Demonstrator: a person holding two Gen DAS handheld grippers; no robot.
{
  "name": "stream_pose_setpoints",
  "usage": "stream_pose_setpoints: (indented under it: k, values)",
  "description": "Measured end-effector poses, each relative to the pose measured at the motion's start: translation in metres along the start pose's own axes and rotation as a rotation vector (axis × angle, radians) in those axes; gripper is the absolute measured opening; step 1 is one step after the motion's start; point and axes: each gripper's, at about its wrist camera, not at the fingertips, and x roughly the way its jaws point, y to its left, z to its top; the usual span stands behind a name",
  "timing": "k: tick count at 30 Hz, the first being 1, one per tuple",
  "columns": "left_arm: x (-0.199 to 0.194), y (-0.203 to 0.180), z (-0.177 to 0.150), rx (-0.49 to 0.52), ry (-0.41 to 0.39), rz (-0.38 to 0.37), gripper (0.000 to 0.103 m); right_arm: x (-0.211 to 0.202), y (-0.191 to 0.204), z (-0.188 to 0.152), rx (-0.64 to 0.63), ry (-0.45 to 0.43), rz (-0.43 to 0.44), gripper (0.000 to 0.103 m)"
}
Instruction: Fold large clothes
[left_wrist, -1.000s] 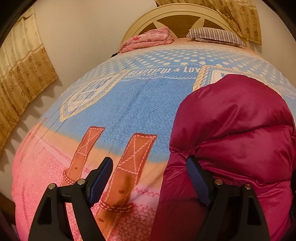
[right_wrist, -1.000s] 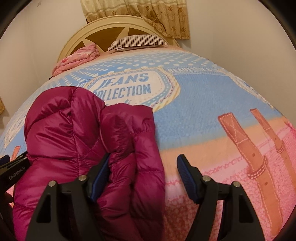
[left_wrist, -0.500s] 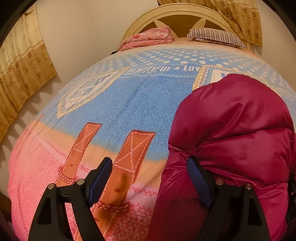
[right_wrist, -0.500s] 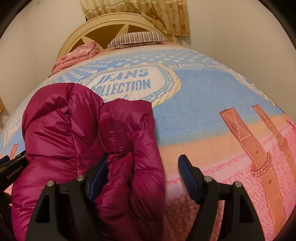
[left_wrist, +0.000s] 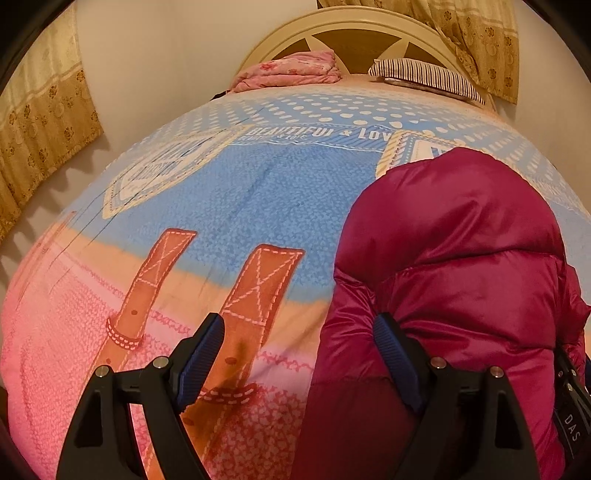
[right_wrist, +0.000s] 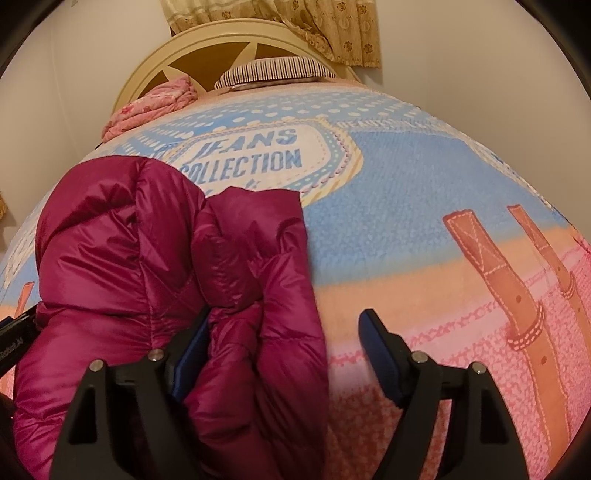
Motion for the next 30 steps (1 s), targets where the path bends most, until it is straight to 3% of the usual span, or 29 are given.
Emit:
stream_pose_setpoints:
  k: [5,14,30]
  values:
    - [0.002,-0.002,-0.001,0.001,0.010,-0.011,0.084,0.001,0.000,0.000,0.001,0.004,0.003,0.078]
    - [-0.024,0.013,-0.019,0.002,-0.003,-0.104,0.083,0.003,-0.003,-0.001,0.017,0.014,0.024,0.078]
    - [-0.019,0.010,-0.025,0.028,0.001,-0.151,0.084,-0.002,-0.009,-0.005,0.036,-0.003,0.082,0.077]
